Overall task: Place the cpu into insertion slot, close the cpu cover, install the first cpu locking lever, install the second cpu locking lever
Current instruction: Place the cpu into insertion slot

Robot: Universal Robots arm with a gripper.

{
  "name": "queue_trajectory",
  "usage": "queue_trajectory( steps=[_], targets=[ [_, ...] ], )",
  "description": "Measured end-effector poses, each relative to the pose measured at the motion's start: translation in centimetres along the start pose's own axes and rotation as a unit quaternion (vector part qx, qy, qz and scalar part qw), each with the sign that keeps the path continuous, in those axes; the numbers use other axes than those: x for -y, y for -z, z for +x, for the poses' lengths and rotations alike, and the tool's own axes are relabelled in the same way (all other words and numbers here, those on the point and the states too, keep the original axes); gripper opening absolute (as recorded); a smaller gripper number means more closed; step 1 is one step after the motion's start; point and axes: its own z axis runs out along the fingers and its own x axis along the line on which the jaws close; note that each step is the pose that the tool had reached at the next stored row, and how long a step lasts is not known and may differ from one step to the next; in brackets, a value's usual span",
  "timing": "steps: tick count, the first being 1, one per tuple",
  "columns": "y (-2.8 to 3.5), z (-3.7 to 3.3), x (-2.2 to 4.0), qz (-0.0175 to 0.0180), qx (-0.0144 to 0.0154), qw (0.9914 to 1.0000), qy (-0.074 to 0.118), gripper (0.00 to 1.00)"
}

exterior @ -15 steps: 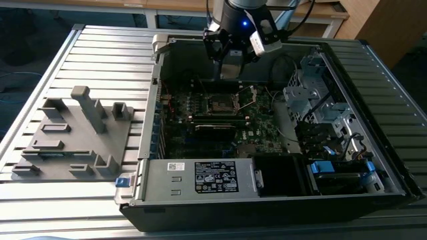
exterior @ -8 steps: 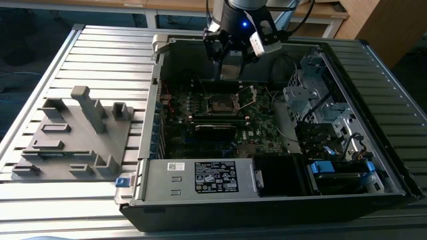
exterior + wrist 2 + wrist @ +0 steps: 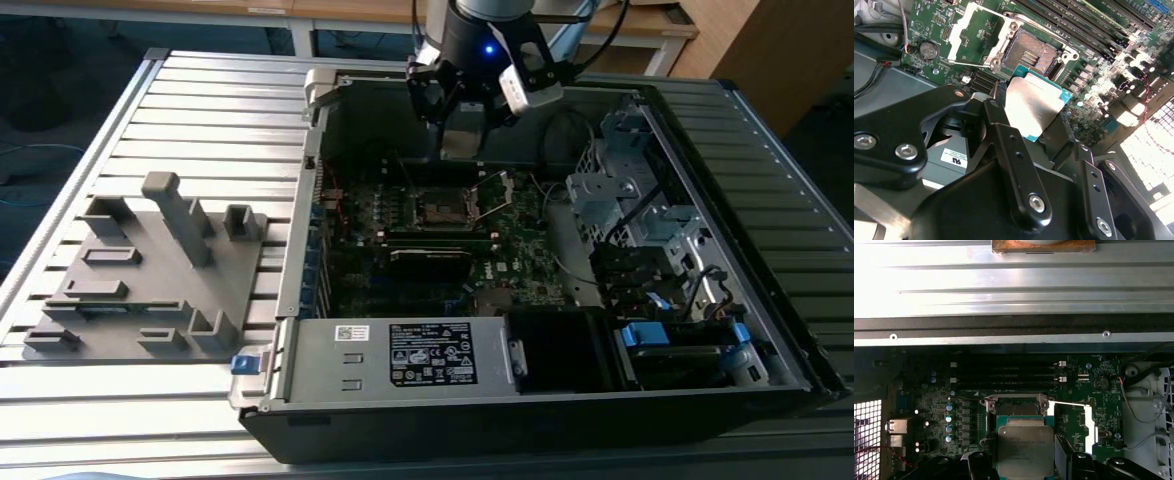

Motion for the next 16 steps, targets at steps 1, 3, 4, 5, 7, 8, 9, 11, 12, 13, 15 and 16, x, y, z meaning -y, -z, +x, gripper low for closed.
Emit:
queue_trajectory(
  steps=[1,3,4,5,7,8,9,11,12,13,15,16],
  targets=[
    [-0.04,0.00,0.00,-0.0001,0.0001,1.00000,0.000,0.54],
    [-0.11,0.00,0.01,0.0001,0.0000,1.00000,0.000,0.54],
    [-0.16,0.00,0.01,0.0001,0.0000,1.00000,0.000,0.54],
    [-0.21,-0.01,0.02,0.0000,0.0000,1.00000,0.000,0.54],
    [-0.32,-0.01,0.03,0.0001,0.0000,1.00000,0.000,0.54],
    [-0.38,-0.01,0.03,0.0001,0.0000,1.00000,0.000,0.54],
    [-0.44,-0.01,0.04,0.0001,0.0000,1.00000,0.000,0.54],
    [-0.55,-0.01,0.05,0.0001,0.0000,1.00000,0.000,0.54],
    [-0.61,-0.01,0.05,0.0001,0.0000,1.00000,0.000,0.54],
    [-0.66,-0.01,0.06,0.0001,0.0000,1.00000,0.000,0.54],
    [-0.71,-0.01,0.06,0.0002,-0.0001,1.00000,0.000,0.54],
    [-0.71,-0.01,0.06,0.0002,-0.0001,1.00000,0.000,0.54]
  ],
)
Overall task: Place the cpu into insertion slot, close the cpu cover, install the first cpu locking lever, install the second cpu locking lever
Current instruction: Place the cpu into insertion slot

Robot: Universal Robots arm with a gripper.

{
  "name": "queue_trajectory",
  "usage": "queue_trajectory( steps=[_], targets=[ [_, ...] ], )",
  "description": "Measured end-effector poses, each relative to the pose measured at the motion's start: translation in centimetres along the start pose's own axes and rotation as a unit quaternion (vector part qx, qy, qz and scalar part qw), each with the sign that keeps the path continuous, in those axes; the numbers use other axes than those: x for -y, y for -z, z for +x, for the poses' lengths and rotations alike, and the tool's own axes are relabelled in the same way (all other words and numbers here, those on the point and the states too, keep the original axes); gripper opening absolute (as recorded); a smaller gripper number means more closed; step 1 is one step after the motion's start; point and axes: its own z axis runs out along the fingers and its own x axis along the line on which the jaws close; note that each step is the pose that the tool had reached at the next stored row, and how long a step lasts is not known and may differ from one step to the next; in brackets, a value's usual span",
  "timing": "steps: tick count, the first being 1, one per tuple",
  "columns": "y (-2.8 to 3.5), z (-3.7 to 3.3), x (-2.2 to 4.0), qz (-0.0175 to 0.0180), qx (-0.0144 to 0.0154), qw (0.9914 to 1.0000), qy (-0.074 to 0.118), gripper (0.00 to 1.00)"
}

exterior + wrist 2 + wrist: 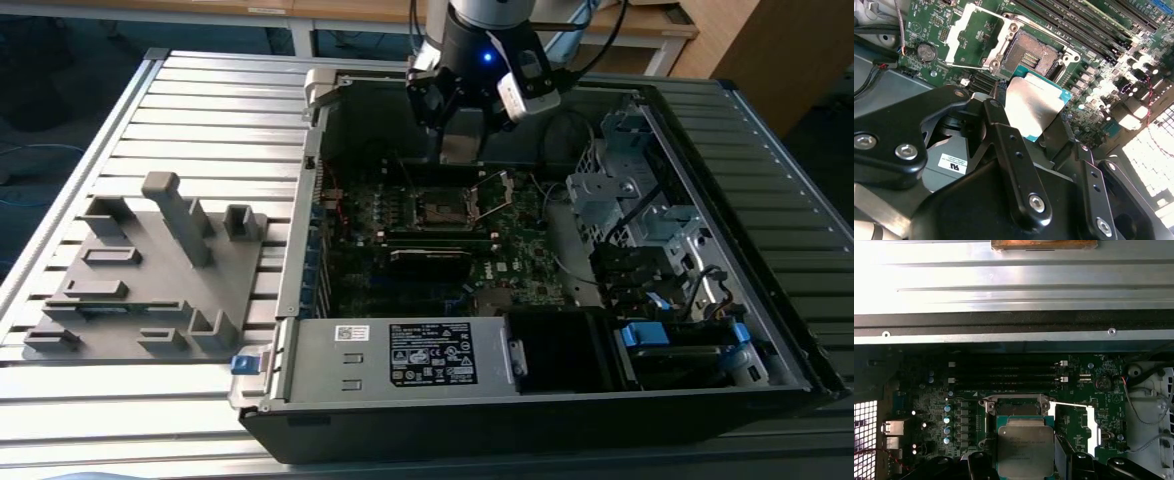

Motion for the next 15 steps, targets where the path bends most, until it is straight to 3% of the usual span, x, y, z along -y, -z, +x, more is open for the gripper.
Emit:
queue_trajectory(
  steps=[15],
  targets=[
    [-0.15,0.00,0.01,-0.0002,0.0003,1.00000,-0.003,0.54]
  ],
)
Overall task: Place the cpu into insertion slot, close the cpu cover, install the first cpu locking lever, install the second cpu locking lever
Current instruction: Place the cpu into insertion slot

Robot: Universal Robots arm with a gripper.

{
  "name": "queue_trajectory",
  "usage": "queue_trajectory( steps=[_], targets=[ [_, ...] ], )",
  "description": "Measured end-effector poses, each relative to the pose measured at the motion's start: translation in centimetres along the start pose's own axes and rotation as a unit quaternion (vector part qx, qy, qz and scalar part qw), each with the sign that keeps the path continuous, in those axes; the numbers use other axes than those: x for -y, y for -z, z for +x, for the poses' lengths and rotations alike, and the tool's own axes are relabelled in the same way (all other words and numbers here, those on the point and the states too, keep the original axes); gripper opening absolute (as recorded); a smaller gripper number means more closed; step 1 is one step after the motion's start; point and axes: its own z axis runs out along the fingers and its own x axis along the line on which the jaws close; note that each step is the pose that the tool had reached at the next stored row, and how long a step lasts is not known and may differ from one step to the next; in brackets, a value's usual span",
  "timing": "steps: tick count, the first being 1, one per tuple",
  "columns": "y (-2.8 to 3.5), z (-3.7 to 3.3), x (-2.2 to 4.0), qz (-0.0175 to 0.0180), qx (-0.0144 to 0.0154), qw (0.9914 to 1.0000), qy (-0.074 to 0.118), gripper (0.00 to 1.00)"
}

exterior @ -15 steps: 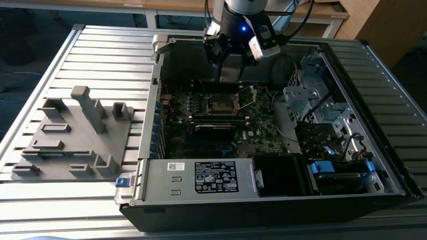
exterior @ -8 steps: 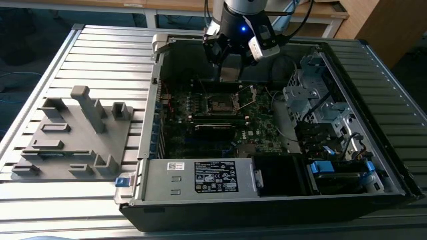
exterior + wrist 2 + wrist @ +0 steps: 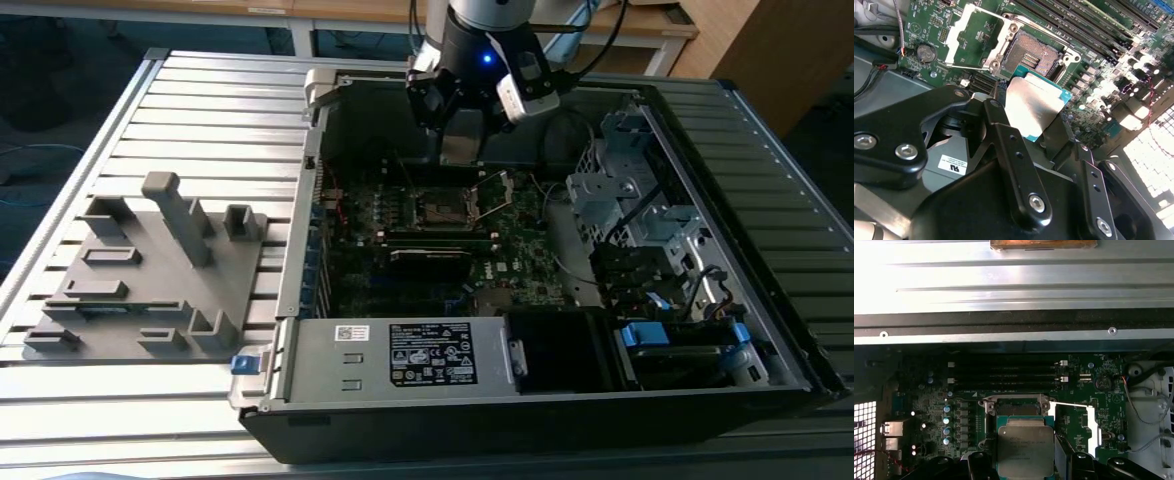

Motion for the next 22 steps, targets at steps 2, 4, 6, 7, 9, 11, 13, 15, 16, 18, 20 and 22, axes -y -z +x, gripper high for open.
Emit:
queue_trajectory(
  steps=[2,4,6,7,9,11,13,15,16,18,20,22],
  targets=[
    [-0.01,0.00,0.00,0.0000,0.0002,1.00000,-0.002,0.54],
    [-0.02,0.00,0.00,-0.0001,0.0004,0.99999,-0.004,0.54],
    [-0.02,0.00,0.00,-0.0001,0.0005,0.99998,-0.006,0.54],
    [-0.03,0.00,0.00,-0.0001,0.0006,0.99997,-0.007,0.54],
    [-0.03,0.00,0.00,-0.0002,0.0008,0.99995,-0.010,0.54],
    [-0.04,0.00,0.00,-0.0003,0.0010,0.99992,-0.012,0.54],
    [-0.04,0.00,0.00,-0.0003,0.0013,0.99989,-0.015,0.54],
    [-0.04,0.00,0.00,-0.0003,0.0014,0.99986,-0.017,0.54],
    [-0.05,0.00,0.00,-0.0004,0.0015,0.99985,-0.017,0.54],
    [-0.04,0.00,0.00,-0.0004,0.0016,0.99983,-0.018,0.54],
    [-0.04,0.00,0.00,-0.0004,0.0017,0.99981,-0.019,0.54],
    [-0.05,0.00,0.00,-0.0004,0.0017,0.99980,-0.020,0.54]
  ],
)
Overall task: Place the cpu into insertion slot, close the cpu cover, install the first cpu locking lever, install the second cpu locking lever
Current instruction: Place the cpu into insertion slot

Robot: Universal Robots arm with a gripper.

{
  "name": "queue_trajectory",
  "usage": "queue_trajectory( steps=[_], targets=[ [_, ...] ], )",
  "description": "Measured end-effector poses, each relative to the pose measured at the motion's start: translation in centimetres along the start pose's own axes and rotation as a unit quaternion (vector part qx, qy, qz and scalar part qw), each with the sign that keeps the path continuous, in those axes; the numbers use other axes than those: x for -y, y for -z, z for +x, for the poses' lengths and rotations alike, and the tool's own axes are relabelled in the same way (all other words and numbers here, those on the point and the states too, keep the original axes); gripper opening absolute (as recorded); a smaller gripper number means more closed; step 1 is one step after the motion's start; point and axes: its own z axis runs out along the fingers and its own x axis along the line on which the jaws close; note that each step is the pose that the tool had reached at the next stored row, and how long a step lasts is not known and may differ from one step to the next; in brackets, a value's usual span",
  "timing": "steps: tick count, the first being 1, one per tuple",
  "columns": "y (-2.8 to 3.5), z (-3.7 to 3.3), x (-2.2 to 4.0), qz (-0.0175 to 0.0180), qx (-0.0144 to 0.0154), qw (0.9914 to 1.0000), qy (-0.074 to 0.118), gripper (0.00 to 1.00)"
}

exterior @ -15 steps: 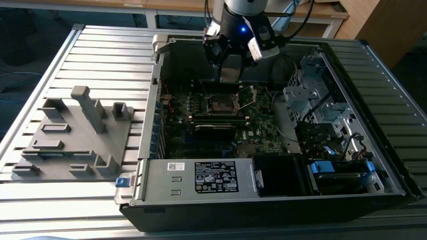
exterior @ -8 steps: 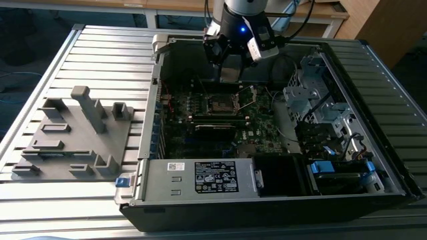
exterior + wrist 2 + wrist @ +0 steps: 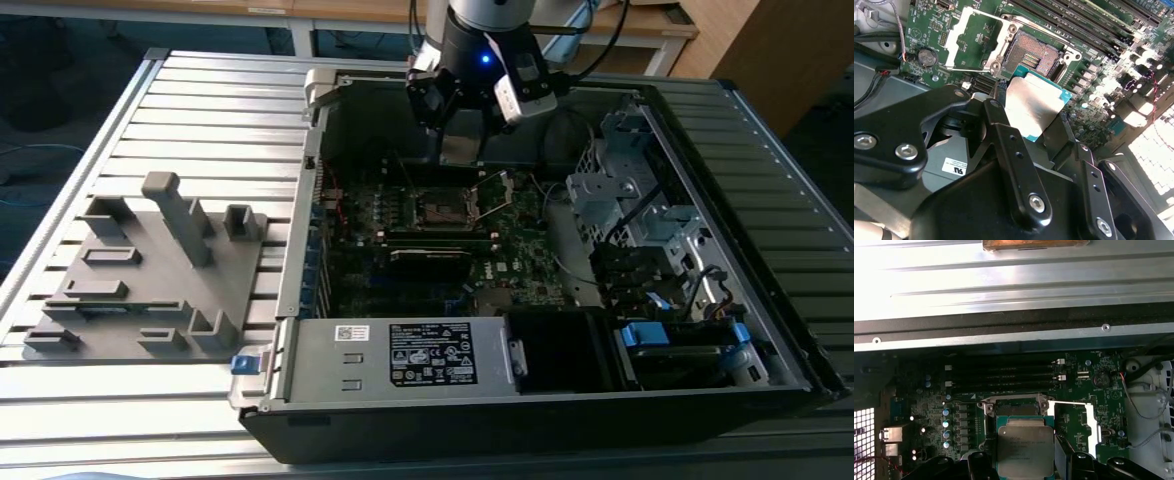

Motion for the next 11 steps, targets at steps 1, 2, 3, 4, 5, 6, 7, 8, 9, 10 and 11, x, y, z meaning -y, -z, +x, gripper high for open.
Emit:
queue_trajectory(
  steps=[1,2,3,4,5,6,7,8,9,10,11],
  targets=[
    [0.00,0.00,0.00,0.0000,0.0000,1.00000,0.000,0.54],
    [0.00,0.00,0.00,0.0000,0.0000,1.00000,0.000,0.54],
    [0.00,0.00,0.00,0.0000,0.0000,1.00000,0.000,0.54],
    [0.00,0.00,0.00,0.0000,0.0000,1.00000,0.000,0.54],
    [0.00,0.00,0.00,0.0000,0.0000,1.00000,0.000,0.54],
    [0.00,0.00,0.00,0.0000,0.0000,1.00000,0.000,0.54],
    [0.00,0.00,0.00,0.0000,0.0000,1.00000,0.000,0.54],
    [0.00,0.00,0.00,0.0000,0.0000,1.00000,0.000,0.54],
    [0.00,0.00,0.00,0.0000,0.0000,1.00000,0.000,0.54],
    [0.00,0.00,0.00,0.0000,0.0000,1.00000,0.000,0.54],
    [0.00,0.00,0.00,0.0000,0.0001,1.00000,-0.001,0.54]
  ],
)
